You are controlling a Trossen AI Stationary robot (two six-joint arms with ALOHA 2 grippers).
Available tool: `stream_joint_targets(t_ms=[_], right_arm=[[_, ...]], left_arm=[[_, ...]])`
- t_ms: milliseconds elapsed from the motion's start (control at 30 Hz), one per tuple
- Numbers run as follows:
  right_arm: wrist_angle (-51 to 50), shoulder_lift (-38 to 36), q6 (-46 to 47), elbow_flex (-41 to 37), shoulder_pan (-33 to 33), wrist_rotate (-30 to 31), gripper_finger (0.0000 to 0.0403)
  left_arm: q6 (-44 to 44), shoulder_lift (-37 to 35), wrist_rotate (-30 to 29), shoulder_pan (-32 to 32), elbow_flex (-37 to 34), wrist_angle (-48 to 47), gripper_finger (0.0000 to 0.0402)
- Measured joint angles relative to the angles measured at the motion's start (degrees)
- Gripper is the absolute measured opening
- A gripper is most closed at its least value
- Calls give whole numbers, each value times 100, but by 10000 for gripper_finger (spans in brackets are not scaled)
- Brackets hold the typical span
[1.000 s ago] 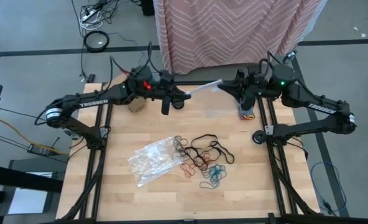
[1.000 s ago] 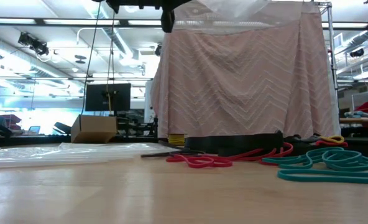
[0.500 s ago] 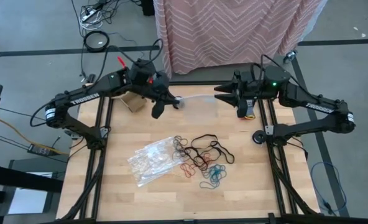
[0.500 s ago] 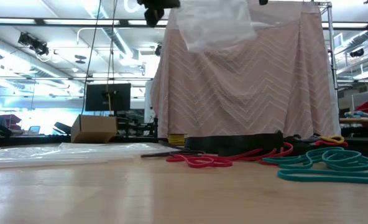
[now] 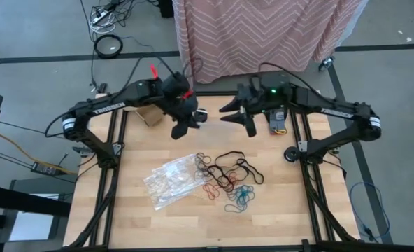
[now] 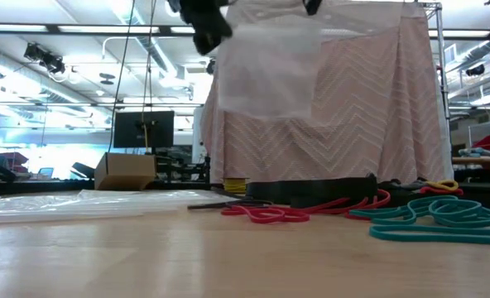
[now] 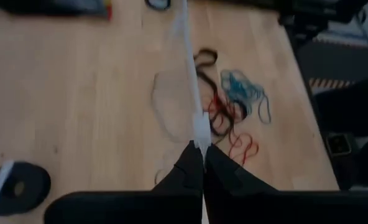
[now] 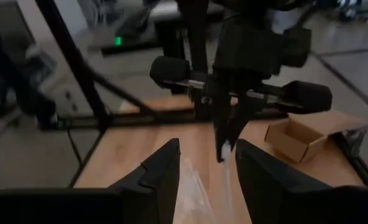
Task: Sort rubber bands
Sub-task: Open the transparent zip bag
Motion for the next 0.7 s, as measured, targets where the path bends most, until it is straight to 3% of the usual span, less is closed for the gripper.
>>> stream_joint_targets(t_ms=[200, 700], right_arm=[[-1041, 667, -310, 565, 2, -335, 137], [-664, 1232, -426, 595, 4, -497, 107]], left_arm=[[93, 70, -39, -105, 11, 137, 0], [-66, 70, -32, -143, 17, 746, 0]])
